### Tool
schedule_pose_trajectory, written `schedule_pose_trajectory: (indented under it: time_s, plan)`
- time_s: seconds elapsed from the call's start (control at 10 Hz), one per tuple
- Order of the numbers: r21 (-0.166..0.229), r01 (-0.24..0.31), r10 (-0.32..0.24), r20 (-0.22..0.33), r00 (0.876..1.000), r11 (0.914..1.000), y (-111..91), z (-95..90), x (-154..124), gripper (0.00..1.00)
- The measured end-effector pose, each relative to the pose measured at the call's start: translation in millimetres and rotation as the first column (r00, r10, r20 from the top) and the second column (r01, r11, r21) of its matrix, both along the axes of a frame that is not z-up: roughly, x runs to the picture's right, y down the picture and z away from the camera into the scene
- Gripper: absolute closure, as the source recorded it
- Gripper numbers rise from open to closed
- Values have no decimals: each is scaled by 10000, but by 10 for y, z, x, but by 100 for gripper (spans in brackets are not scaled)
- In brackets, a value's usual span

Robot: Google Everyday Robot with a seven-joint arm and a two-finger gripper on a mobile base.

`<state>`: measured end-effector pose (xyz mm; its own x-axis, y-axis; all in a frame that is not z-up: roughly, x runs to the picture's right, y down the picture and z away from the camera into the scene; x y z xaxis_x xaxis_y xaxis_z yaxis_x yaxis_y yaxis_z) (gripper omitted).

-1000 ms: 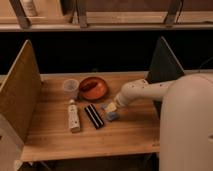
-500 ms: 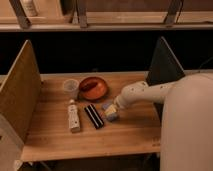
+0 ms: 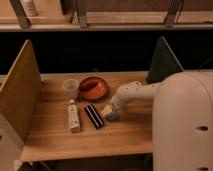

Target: Place the white sponge in the ceramic bowl

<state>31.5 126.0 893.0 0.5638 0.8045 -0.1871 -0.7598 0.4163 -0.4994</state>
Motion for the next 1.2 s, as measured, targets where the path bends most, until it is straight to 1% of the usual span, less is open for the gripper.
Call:
schedule_pose_trajectory:
  time_s: [0.2, 0.3, 0.4, 0.5, 0.6, 0.7, 0.8, 0.9, 1.0, 1.1, 1.2]
  plan:
    - [-191, -2, 4, 102, 9999, 9998, 64, 58, -42, 20]
    - [-373, -65, 74, 237, 9997, 9993, 124, 96, -85, 27]
    - [-493, -107, 122, 302, 9995, 9987, 156, 122, -87, 37]
    - [-535, -130, 149, 358, 9992, 9985, 163, 127, -93, 44]
    - [-504, -148, 169, 401, 9991, 9986, 150, 143, -74, 54]
    - [-500, -174, 193, 375, 9991, 9986, 129, 136, -33, 69]
    - [-497, -178, 196, 362, 9992, 9986, 122, 128, -19, 75]
    - [-521, -158, 176, 337, 9993, 9985, 120, 113, -2, 87]
    - [-429, -209, 222, 305, 9993, 9989, 86, 104, 31, 96]
    - [-325, -252, 260, 260, 9993, 9992, 51, 91, 76, 100]
    - [-135, -330, 332, 165, 9993, 9994, -29, 62, 141, 100]
